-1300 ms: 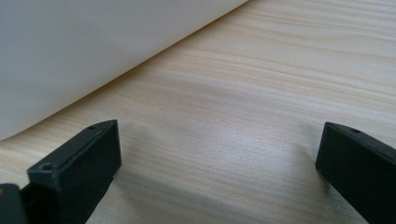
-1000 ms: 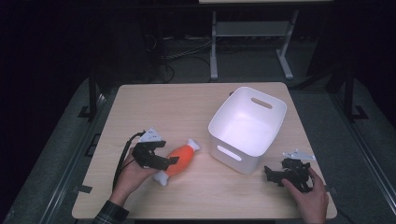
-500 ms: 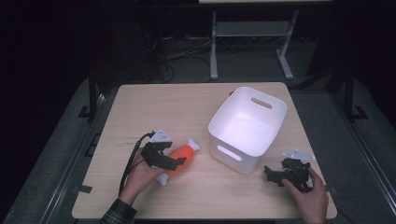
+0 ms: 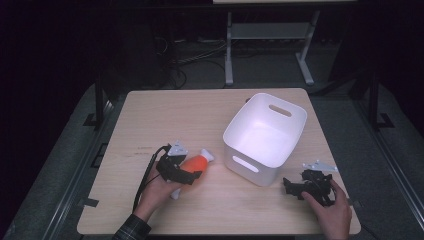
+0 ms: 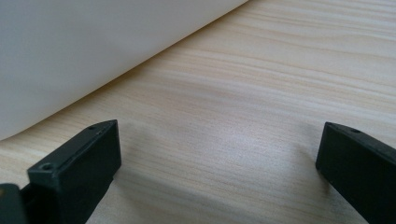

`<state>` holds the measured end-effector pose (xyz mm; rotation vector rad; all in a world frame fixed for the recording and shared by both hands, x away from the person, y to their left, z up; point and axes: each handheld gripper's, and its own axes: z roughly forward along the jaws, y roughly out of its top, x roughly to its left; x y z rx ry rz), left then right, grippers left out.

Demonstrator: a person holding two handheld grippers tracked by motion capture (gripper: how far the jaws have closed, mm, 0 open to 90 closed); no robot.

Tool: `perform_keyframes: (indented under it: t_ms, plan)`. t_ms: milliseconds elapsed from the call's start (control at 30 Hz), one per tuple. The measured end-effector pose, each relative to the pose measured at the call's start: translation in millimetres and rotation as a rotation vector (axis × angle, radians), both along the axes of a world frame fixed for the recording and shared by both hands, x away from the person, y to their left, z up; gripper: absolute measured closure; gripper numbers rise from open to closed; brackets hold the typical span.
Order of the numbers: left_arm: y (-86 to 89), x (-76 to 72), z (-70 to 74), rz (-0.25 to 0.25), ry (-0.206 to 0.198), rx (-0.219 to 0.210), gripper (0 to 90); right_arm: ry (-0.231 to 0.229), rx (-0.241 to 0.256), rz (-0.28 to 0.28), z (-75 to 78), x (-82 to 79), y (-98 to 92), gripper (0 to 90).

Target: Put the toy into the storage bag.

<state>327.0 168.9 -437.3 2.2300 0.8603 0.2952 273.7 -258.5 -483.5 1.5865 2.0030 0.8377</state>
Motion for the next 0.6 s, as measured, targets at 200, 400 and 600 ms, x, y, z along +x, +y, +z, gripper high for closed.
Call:
perform_keyframes:
  t_ms: [200, 400, 600]
  plan:
    - [-4.0, -1.4, -3.0, -0.001, -0.004, 0.024, 12.4, 0.001, 0.0, 0.0, 0.0, -0.1, 0.0, 0.0]
    - [-4.7, -2.6, -8.6, -0.002, -0.011, 0.057, 12.4, 0.0, 0.0, 0.0, 0.0, 0.0, 0.0, 0.0]
    - [-6.6, -3.4, -13.6, -0.002, -0.01, 0.089, 12.4, 0.0, 0.0, 0.0, 0.0, 0.0, 0.0, 0.0]
